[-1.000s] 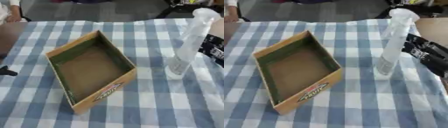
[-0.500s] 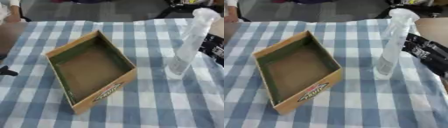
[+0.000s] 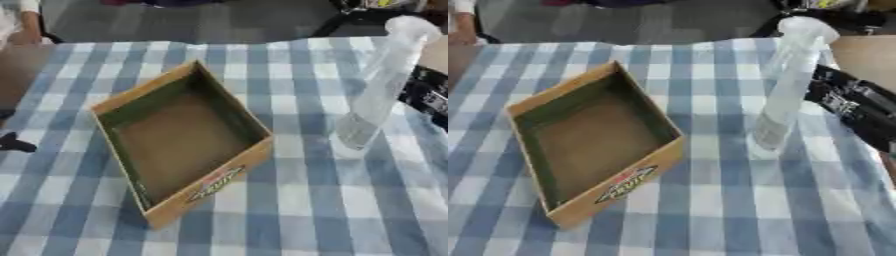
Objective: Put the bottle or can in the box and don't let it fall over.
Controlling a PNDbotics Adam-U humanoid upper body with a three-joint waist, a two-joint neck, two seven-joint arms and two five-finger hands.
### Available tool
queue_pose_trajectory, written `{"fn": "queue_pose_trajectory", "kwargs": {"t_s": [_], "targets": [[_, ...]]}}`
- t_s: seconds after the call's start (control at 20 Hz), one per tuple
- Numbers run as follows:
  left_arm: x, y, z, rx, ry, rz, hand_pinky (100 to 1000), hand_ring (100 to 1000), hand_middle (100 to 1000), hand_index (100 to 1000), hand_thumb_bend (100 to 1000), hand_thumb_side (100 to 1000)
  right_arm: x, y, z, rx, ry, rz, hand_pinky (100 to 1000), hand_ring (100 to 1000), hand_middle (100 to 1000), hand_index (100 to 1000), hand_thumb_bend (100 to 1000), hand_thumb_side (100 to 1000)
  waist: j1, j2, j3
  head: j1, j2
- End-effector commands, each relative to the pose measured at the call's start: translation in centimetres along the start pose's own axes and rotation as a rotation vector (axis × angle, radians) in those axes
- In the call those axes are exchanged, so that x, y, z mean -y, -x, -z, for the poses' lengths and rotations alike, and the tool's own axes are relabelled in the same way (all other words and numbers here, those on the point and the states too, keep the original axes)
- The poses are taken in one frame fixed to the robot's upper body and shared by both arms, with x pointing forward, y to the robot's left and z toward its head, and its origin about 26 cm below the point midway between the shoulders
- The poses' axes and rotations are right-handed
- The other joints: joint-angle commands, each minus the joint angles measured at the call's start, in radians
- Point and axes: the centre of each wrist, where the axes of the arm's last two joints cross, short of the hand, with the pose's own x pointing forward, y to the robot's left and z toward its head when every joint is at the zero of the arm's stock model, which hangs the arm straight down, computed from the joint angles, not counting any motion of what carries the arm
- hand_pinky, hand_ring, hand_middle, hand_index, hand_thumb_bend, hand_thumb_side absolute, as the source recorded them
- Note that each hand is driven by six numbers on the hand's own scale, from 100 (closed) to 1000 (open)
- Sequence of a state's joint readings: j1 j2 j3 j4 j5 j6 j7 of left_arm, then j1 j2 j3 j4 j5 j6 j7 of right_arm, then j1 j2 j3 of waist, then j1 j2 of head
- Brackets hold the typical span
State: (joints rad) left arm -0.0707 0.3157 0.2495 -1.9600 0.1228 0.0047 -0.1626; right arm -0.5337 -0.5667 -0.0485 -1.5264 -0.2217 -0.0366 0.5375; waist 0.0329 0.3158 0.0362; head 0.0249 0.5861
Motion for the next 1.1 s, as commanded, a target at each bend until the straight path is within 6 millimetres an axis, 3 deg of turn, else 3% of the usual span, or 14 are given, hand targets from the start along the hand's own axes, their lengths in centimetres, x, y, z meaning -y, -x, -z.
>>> {"fn": "queue_pose_trajectory", "kwargs": {"t_s": [0.05, 1.1], "targets": [[-0.29, -0.67, 0.2, 0.022, 0.007, 0.023, 1000, 601, 900, 972, 100, 751, 0.66, -1.31, 0.39, 0.019, 0.0, -0.04, 988, 1000, 1000, 1000, 100, 661, -0.002, -0.013, 0.002, 0.001, -0.012], [-0.32, -0.65, 0.16, 0.019, 0.005, 0.019, 1000, 603, 900, 972, 100, 750, 0.47, -1.41, 0.97, 0.009, -0.019, -0.061, 992, 1000, 1000, 1000, 100, 664, -0.008, -0.018, 0.008, 0.002, -0.012]]}}
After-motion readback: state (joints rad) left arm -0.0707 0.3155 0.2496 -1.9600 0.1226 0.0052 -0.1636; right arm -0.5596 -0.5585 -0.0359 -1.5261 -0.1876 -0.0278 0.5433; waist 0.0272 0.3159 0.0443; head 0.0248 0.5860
